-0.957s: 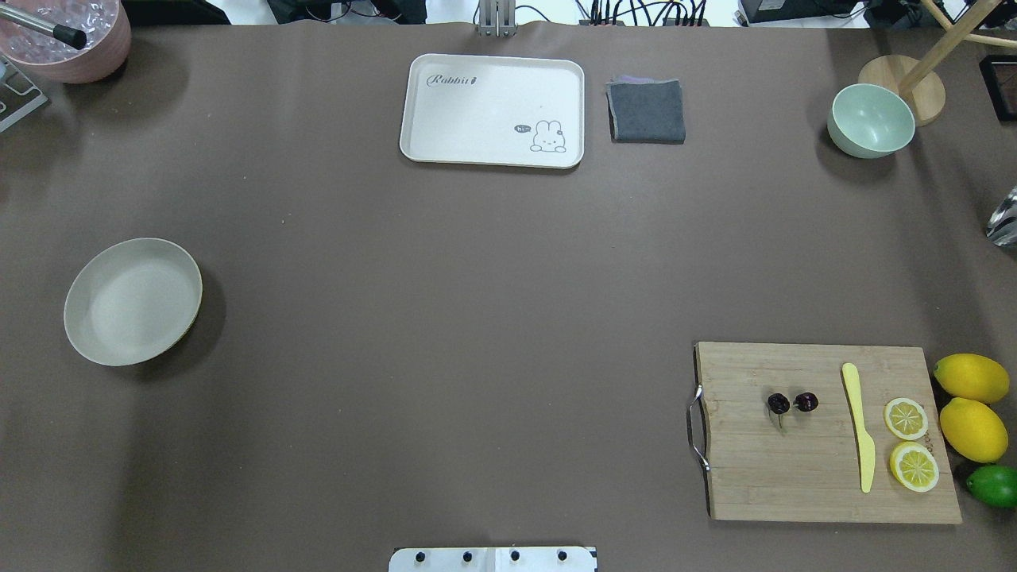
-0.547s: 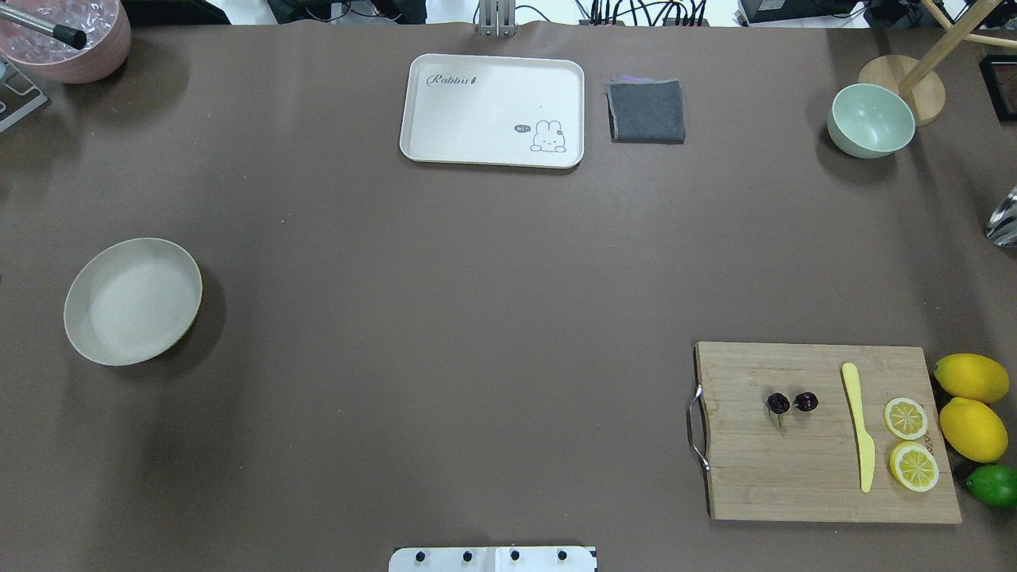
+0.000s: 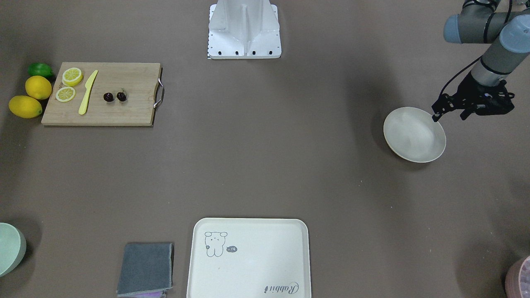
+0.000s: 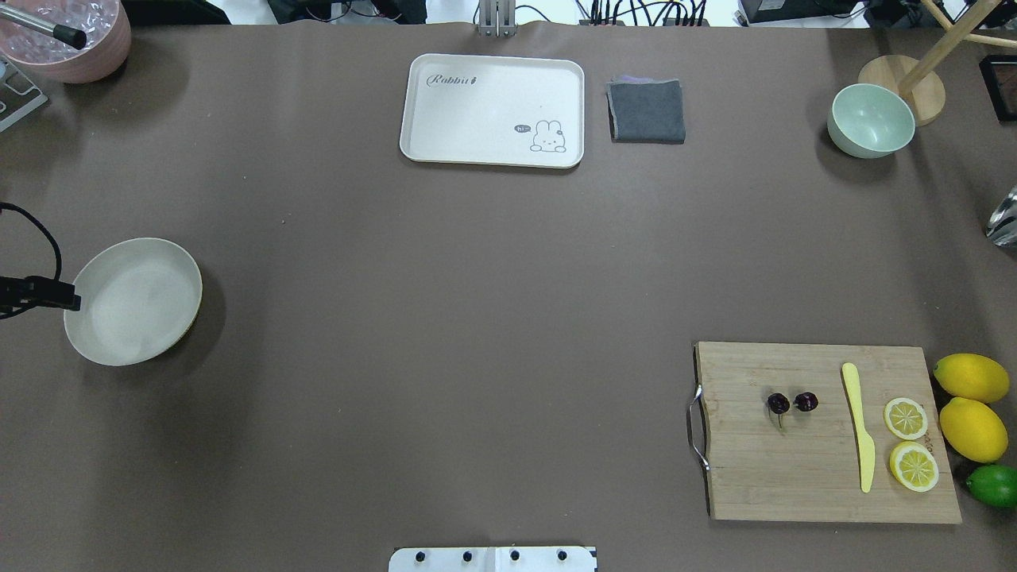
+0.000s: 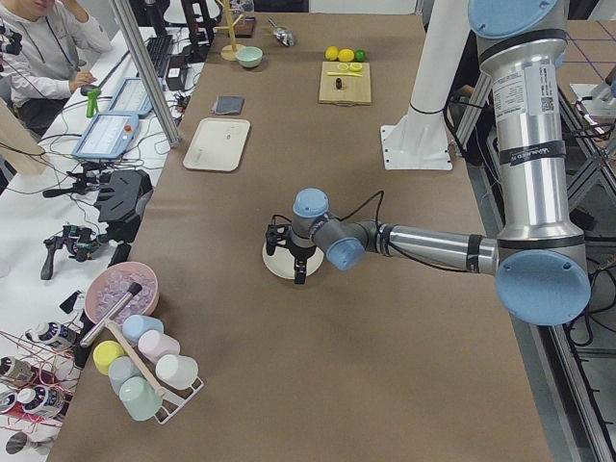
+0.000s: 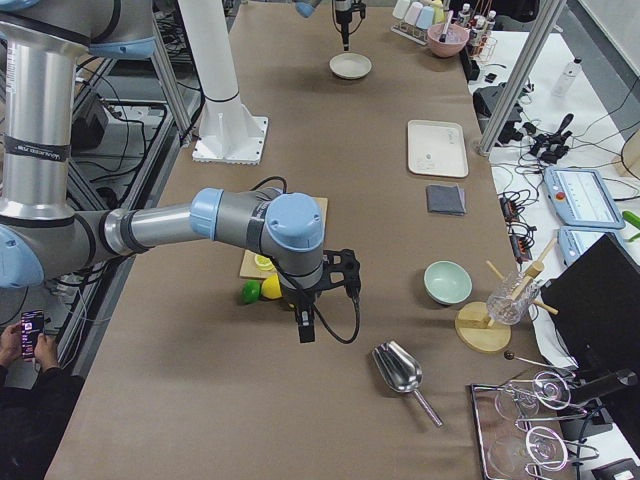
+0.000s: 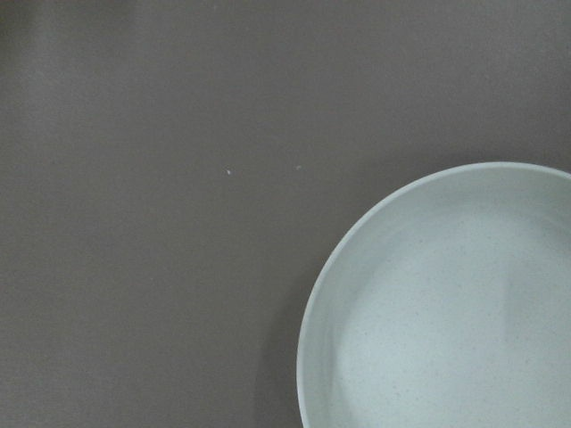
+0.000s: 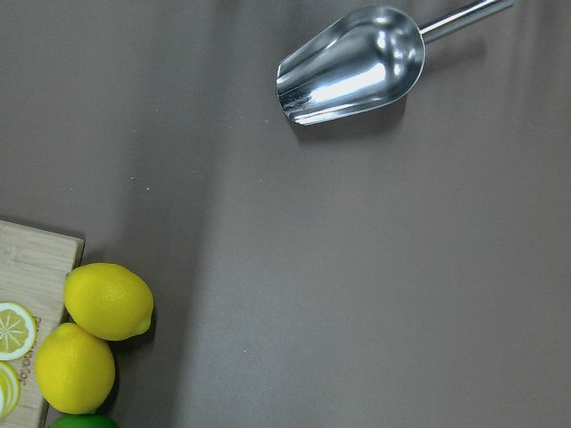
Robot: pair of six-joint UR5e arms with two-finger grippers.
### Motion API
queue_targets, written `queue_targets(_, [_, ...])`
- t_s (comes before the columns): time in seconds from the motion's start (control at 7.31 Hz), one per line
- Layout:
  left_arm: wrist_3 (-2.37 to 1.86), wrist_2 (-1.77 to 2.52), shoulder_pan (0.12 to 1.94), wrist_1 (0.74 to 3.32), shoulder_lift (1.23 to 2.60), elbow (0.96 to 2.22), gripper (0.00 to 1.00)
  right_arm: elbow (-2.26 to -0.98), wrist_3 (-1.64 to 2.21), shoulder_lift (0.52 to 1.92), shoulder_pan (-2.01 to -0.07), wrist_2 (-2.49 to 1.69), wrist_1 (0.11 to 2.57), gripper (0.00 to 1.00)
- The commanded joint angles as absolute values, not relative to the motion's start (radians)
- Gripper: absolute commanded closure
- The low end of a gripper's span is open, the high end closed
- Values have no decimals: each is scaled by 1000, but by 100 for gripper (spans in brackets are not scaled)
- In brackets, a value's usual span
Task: Place red cherry on plate
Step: 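Reach the left gripper to the rim of the white bowl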
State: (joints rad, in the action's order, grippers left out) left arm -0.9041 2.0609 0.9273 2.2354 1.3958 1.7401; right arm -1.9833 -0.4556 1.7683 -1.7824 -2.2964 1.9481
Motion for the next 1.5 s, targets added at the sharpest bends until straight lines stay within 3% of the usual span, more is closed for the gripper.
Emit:
queue_targets(0.0, [-916, 2051, 896, 2453, 1390, 1587, 2, -1983, -457, 1770, -1787, -2295, 1948, 0])
queue_targets(0.27, [-922, 2052, 896, 2529, 1388, 1528, 5, -1985, -468, 1776, -1795, -2295, 1947, 0])
queue_targets(0.41, [-926, 2054, 896, 2530, 1390, 1531, 23, -1985, -478, 1782, -1799, -2295, 1947, 0])
queue_targets(0.55, [-957, 2059, 897, 2530, 1394, 1539, 33, -1991, -480, 1789, -1804, -2295, 1948, 0])
queue_targets(0.68, [-1006, 2060, 893, 2525, 1402, 1549, 36, -1994, -485, 1793, -1809, -2295, 1948, 0])
queue_targets(0.96, [-1012, 2063, 893, 2516, 1399, 1578, 78, -2000, -488, 1807, -1816, -2295, 1947, 0])
queue_targets(1.09, [-1037, 2063, 893, 2516, 1401, 1585, 81, -2000, -489, 1812, -1818, -2295, 1947, 0])
queue_targets(1.23, [-1048, 2091, 893, 2517, 1396, 1606, 100, -2011, -498, 1825, -1819, -2295, 1947, 0])
queue_targets(1.37, [-1049, 2114, 894, 2516, 1387, 1620, 100, -2019, -499, 1833, -1822, -2295, 1947, 0])
